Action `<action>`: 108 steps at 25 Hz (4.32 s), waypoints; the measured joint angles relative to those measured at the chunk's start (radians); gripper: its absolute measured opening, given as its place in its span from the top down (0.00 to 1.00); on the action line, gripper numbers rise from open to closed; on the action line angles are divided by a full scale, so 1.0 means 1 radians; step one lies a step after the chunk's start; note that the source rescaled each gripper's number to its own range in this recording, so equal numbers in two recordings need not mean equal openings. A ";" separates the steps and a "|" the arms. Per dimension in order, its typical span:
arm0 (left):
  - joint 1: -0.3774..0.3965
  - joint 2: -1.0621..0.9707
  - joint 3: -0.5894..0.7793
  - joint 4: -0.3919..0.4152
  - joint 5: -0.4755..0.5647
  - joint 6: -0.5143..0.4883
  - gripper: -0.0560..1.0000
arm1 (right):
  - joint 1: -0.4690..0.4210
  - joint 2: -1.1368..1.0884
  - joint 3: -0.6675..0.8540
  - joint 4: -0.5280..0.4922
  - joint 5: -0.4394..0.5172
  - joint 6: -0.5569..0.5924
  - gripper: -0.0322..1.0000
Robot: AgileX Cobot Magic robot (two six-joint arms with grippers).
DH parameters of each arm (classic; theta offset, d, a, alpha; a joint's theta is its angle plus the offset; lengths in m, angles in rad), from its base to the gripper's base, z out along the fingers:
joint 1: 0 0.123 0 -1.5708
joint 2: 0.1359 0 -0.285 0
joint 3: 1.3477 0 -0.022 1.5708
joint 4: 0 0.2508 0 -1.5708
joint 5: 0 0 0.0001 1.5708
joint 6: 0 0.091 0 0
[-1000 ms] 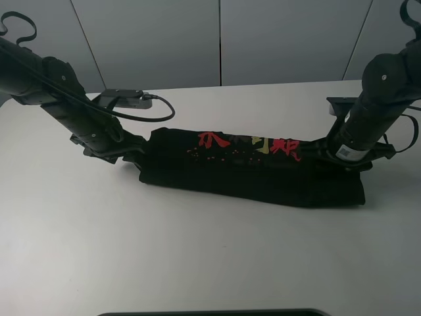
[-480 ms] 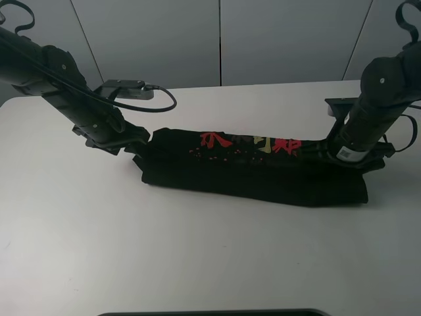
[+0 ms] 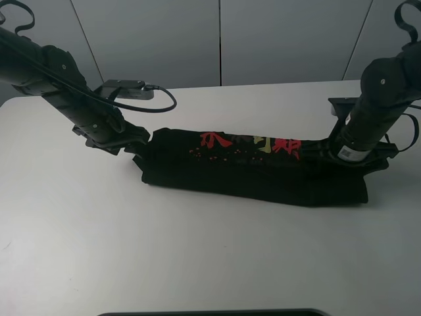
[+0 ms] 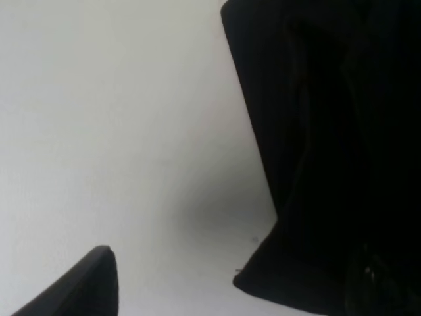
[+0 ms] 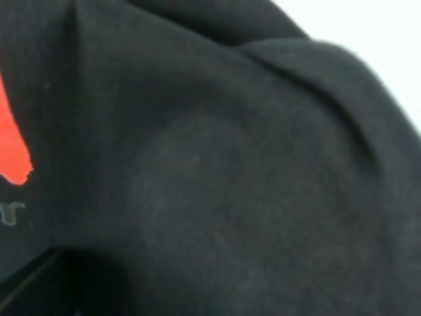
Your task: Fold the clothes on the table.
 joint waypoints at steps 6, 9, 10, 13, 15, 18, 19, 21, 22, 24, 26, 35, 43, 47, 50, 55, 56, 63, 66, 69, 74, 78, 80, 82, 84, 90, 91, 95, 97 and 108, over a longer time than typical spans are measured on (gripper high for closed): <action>0.000 0.000 0.000 0.006 0.006 0.000 0.06 | -0.066 0.004 0.000 0.000 0.004 0.002 0.00; 0.000 0.000 0.000 0.008 0.006 0.000 0.06 | -0.073 0.025 0.000 0.000 0.014 -0.007 0.00; 0.000 0.000 0.000 0.008 0.006 0.000 0.06 | -0.073 0.032 -0.001 0.000 0.014 -0.009 0.00; 0.000 0.000 0.000 0.008 0.008 0.000 0.06 | -0.073 0.041 -0.008 0.000 0.020 -0.013 0.00; 0.000 0.000 0.000 0.008 0.010 0.000 0.06 | -0.073 0.043 -0.009 0.000 0.020 -0.013 0.00; 0.000 0.000 0.000 0.008 0.013 0.000 0.06 | -0.073 0.045 -0.009 0.002 0.020 -0.020 0.00; 0.000 0.000 0.000 0.008 0.013 0.000 0.06 | -0.073 0.045 -0.009 0.002 0.020 -0.020 0.00; 0.000 0.000 0.000 0.008 0.015 0.000 0.06 | -0.073 0.046 -0.009 0.005 0.015 -0.023 0.01; 0.000 0.000 0.000 0.008 0.015 0.000 0.06 | -0.073 0.048 -0.009 0.006 0.015 -0.026 0.06; 0.000 0.000 0.000 0.008 0.015 0.000 0.06 | -0.073 0.054 -0.009 0.008 0.010 -0.031 0.23; 0.000 0.000 0.000 0.008 0.015 0.000 0.06 | -0.073 0.056 -0.014 0.027 -0.001 -0.039 0.54; 0.000 0.000 0.000 0.013 0.015 0.000 0.06 | -0.073 0.058 -0.017 0.056 -0.006 -0.053 0.79; 0.000 0.000 0.000 0.015 0.019 0.000 0.06 | -0.075 -0.016 -0.025 -0.009 0.092 -0.053 0.79; 0.000 0.000 0.000 0.016 0.025 0.000 0.06 | -0.075 -0.099 -0.100 -0.086 0.233 -0.057 0.79; 0.000 0.000 0.000 0.016 0.025 0.000 0.06 | -0.075 -0.143 -0.167 -0.124 0.315 -0.069 0.79; 0.000 0.000 0.000 0.016 0.029 0.000 0.06 | -0.075 -0.191 -0.253 -0.109 0.439 -0.114 0.79; 0.000 0.000 0.000 0.016 0.029 0.000 0.06 | -0.075 -0.198 -0.263 -0.090 0.457 -0.132 0.79; 0.000 0.000 0.000 0.016 0.029 0.000 0.06 | -0.062 -0.221 -0.285 0.297 0.482 -0.333 0.79; 0.000 0.000 0.000 0.016 0.029 0.000 0.06 | -0.003 -0.211 -0.285 0.410 0.427 -0.366 0.79; 0.000 0.000 0.000 0.016 0.029 0.000 0.06 | 0.074 -0.166 -0.285 0.474 0.360 -0.375 0.79; 0.000 0.000 0.000 0.016 0.029 0.002 0.06 | 0.202 -0.041 -0.285 0.549 0.222 -0.379 0.79; 0.000 0.000 0.000 0.016 0.029 0.004 0.06 | 0.267 0.036 -0.285 0.565 0.146 -0.457 0.67; 0.000 0.000 0.000 0.016 0.029 0.006 0.06 | 0.280 0.048 -0.285 0.597 0.142 -0.499 0.32; 0.000 0.000 0.000 0.016 0.029 0.007 0.06 | 0.284 0.045 -0.285 0.614 0.137 -0.534 0.07; 0.000 0.000 0.000 0.016 0.029 0.009 0.06 | 0.284 0.027 -0.285 0.627 0.136 -0.570 0.01; 0.000 0.000 0.000 0.016 0.029 0.009 0.06 | 0.284 -0.106 -0.286 0.493 0.130 -0.570 0.00; 0.000 0.000 0.000 0.016 0.029 0.009 0.06 | 0.284 -0.130 -0.286 0.412 0.144 -0.547 0.00; 0.000 0.000 -0.001 0.014 0.040 0.009 0.06 | 0.284 -0.193 -0.273 0.117 0.237 -0.398 0.00; 0.001 0.000 -0.017 -0.014 0.082 0.020 0.06 | 0.284 -0.207 -0.244 0.005 0.262 -0.316 0.00; -0.122 0.000 -0.203 -0.321 0.337 0.289 0.06 | 0.139 -0.253 -0.052 -0.210 0.259 -0.036 0.00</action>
